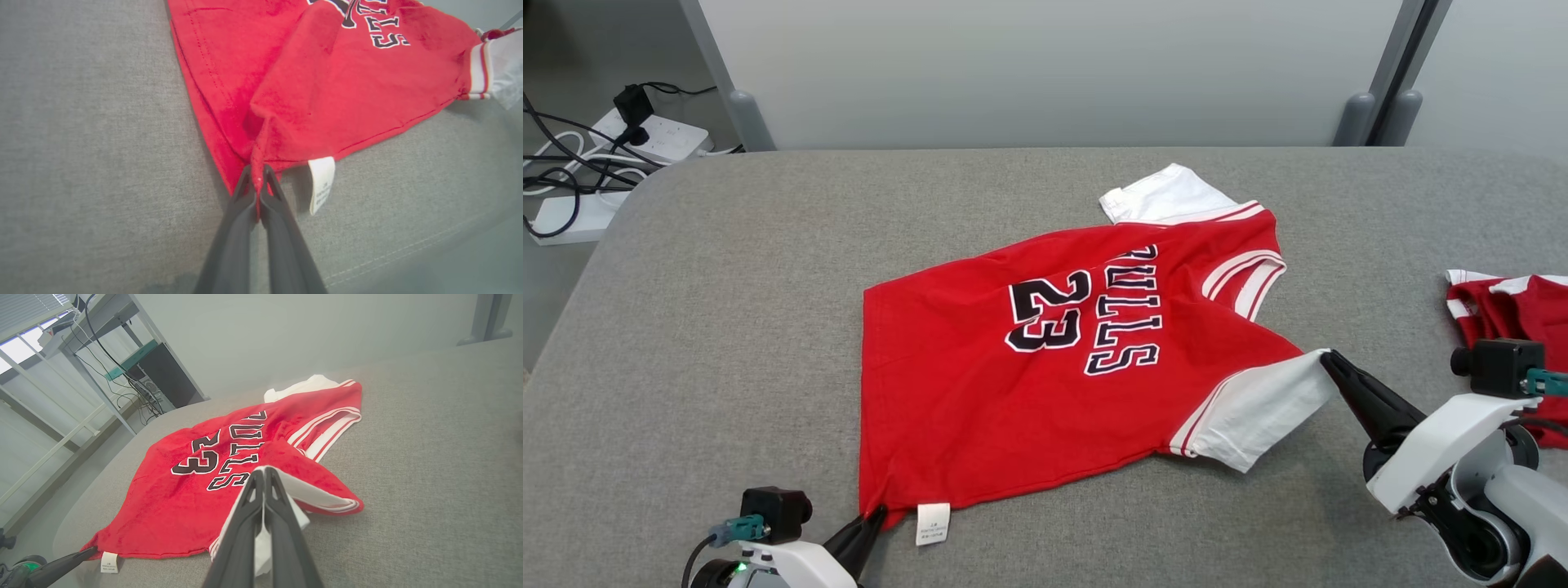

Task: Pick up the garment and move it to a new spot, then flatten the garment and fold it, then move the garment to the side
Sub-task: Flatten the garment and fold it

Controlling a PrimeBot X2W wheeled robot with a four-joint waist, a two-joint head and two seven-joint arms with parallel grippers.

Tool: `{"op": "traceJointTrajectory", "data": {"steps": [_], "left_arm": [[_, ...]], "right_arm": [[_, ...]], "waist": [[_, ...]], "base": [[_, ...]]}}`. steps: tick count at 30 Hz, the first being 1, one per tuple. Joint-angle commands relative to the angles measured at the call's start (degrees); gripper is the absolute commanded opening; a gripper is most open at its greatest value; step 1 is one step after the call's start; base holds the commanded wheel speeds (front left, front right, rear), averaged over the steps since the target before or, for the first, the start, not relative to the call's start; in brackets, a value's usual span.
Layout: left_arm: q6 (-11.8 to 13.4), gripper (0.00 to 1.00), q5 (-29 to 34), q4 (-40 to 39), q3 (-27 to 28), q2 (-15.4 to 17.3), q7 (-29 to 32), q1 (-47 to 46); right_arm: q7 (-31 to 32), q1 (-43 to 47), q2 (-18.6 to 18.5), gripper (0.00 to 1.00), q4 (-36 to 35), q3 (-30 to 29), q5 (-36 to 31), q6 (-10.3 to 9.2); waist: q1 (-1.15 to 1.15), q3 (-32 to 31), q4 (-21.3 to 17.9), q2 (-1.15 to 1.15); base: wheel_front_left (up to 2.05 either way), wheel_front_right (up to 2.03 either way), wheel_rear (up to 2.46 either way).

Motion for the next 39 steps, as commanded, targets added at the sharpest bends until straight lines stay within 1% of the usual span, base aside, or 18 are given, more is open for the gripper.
{"op": "traceJointTrajectory", "data": {"steps": [1, 6, 10, 12, 15, 19, 22, 23, 25, 26, 27, 28, 29, 30, 32, 35, 37, 39], "left_arm": [[0.0, 0.00, -0.1, -0.1, 1.5, 1.7, -1.0, -2.9], [0.0, 0.00, -0.4, -1.0, -1.0, 2.4, -1.0, -3.8], [0.0, 0.00, -1.4, -3.5, -3.9, 4.1, 2.9, -4.9], [0.0, 0.00, -3.3, -6.4, -5.2, 5.9, 6.8, -6.0], [0.0, 0.00, -7.3, -13.2, -7.0, 9.9, 13.7, -8.7], [0.0, 0.00, -14.3, -25.0, -9.3, 16.9, 27.3, -15.6], [0.0, 0.00, -23.9, -31.6, -5.7, 19.8, 35.5, -23.2], [0.0, 0.00, -26.6, -32.3, -3.8, 20.4, 37.4, -26.0], [0.0, 0.00, -28.4, -30.0, 0.1, 21.0, 38.4, -32.3], [0.0, 0.00, -27.0, -28.2, 1.8, 21.0, 37.3, -36.2], [0.0, 0.00, -24.0, -25.0, 3.9, 21.0, 33.9, -40.6], [0.0, 0.00, -18.8, -23.1, 5.1, 21.0, 29.4, -45.7], [0.1, 0.00, -13.7, -20.6, 8.0, 20.4, 21.1, -51.1], [0.1, 0.00, -11.7, -18.1, 10.7, 18.7, 14.3, -54.7], [0.1, 0.00, -6.2, -14.7, 12.5, 16.5, 3.7, -60.6], [0.0, 0.00, -2.6, -12.3, 10.9, 15.1, -0.3, -63.3], [0.0, 0.00, -2.2, -11.9, 9.2, 15.2, -0.9, -63.0], [0.0, 0.00, -4.2, -10.7, 8.9, 15.3, -1.3, -61.3]], "right_arm": [[-1.2, 0.4, -1.0, 0.00, -0.5, -0.2, 0.3, 0.02], [-1.2, 0.2, -1.3, 0.00, -1.1, 0.4, 0.8, 0.02], [2.4, 0.3, -2.8, 0.00, -2.8, 2.4, 2.0, 0.02], [6.5, 0.3, -4.3, 0.00, -4.9, 3.9, 3.6, 0.02], [15.6, -0.7, -7.0, 0.00, -9.0, 6.2, 7.0, 0.02], [27.0, -6.1, -10.6, 0.00, -14.0, 5.3, 13.0, 0.02], [29.1, -15.4, -11.0, 0.00, -13.6, 0.4, 14.1, 0.02], [28.7, -19.1, -10.2, 0.00, -11.8, -1.4, 13.6, 0.02], [26.6, -26.7, -6.8, 0.00, -5.7, -5.2, 12.9, 0.02], [24.0, -31.2, -4.6, 0.00, -1.2, -6.9, 11.2, 0.02], [21.0, -36.3, -2.4, 0.00, 3.9, -8.0, 7.9, 0.02], [15.5, -42.0, 0.0, 0.00, 9.6, -10.1, 4.2, 0.02], [9.3, -47.4, 3.2, 0.00, 14.8, -13.1, 2.1, 0.02], [4.8, -51.9, 6.3, 0.00, 18.7, -14.8, 0.5, 0.02], [-0.1, -58.3, 10.5, 0.00, 23.9, -16.2, -2.8, 0.02], [-1.7, -61.7, 13.8, 0.00, 26.6, -17.1, -4.4, 0.02], [-1.9, -61.5, 13.8, 0.00, 26.9, -17.6, -4.0, 0.02], [-1.8, -60.3, 13.1, 0.00, 26.1, -18.0, -2.9, 0.02]], "waist": [[0.00, 0.2, -0.1, 0.00], [0.00, 0.7, -0.2, 0.00], [0.00, 1.5, 0.0, 0.00], [0.00, 2.5, 0.2, 0.00], [0.00, 4.9, 0.3, 0.00], [0.00, 9.5, 0.4, 0.00], [0.00, 14.3, 0.3, 0.00], [0.00, 16.0, 0.2, 0.00], [0.00, 19.2, -0.3, 0.00], [0.00, 20.8, -0.7, 0.00], [0.00, 22.3, -1.2, 0.00], [0.00, 23.7, -1.7, 0.00], [0.00, 25.0, -2.1, 0.00], [0.00, 25.5, -2.5, 0.00], [0.00, 25.4, -2.9, 0.00], [0.00, 24.5, -3.8, 0.00], [0.00, 24.6, -4.3, 0.00], [0.00, 25.5, -4.9, 0.00]], "base": [[0.00, 0.00, 0.00], [0.00, 0.00, 0.00], [0.00, 0.00, 0.00], [0.00, 0.00, 0.00], [0.00, 0.00, 0.00], [0.00, 0.00, 0.00], [0.00, 0.00, 0.00], [0.00, 0.00, 0.00], [0.00, 0.00, 0.00], [0.00, 0.00, 0.00], [0.00, 0.00, 0.00], [0.00, 0.00, 0.00], [0.00, 0.00, 0.00], [0.00, 0.00, 0.00], [0.00, 0.00, 0.00], [0.00, 0.00, 0.00], [0.00, 0.00, 0.00], [0.00, 0.00, 0.00]]}}
